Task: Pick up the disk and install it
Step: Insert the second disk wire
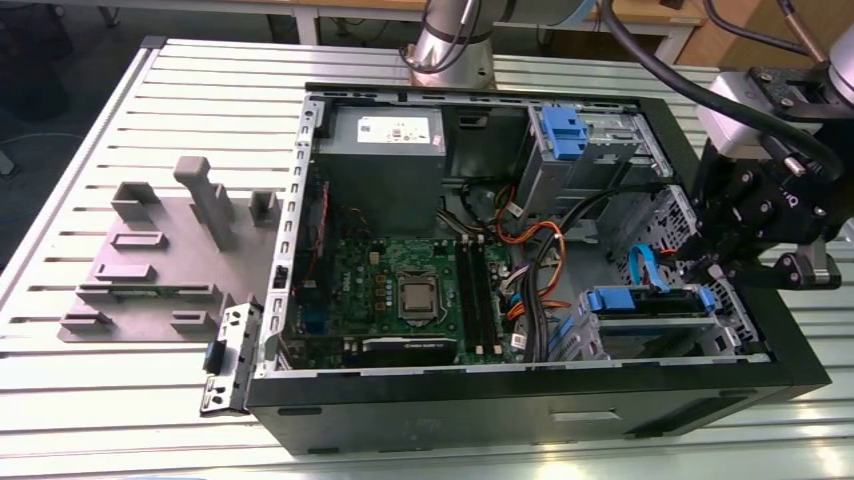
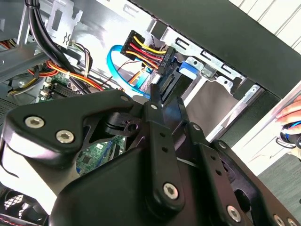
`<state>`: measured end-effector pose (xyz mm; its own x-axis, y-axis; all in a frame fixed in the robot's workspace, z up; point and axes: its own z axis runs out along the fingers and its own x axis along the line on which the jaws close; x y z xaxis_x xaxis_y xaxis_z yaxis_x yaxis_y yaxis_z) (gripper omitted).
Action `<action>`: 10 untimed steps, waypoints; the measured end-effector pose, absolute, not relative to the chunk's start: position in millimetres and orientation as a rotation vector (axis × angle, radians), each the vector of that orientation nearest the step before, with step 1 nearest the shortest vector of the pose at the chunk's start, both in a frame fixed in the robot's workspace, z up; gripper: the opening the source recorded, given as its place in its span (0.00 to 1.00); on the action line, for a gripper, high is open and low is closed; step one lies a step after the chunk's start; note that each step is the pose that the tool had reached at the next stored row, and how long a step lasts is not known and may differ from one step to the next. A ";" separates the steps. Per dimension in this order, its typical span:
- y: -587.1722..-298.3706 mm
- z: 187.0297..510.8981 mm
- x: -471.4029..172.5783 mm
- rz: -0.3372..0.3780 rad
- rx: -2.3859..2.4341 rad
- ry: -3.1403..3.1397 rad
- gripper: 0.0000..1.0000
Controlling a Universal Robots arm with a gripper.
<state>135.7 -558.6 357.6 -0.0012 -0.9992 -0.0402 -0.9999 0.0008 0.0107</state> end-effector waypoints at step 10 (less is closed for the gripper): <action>-556.5 356.3 138.6 0.056 -2.205 2.207 0.29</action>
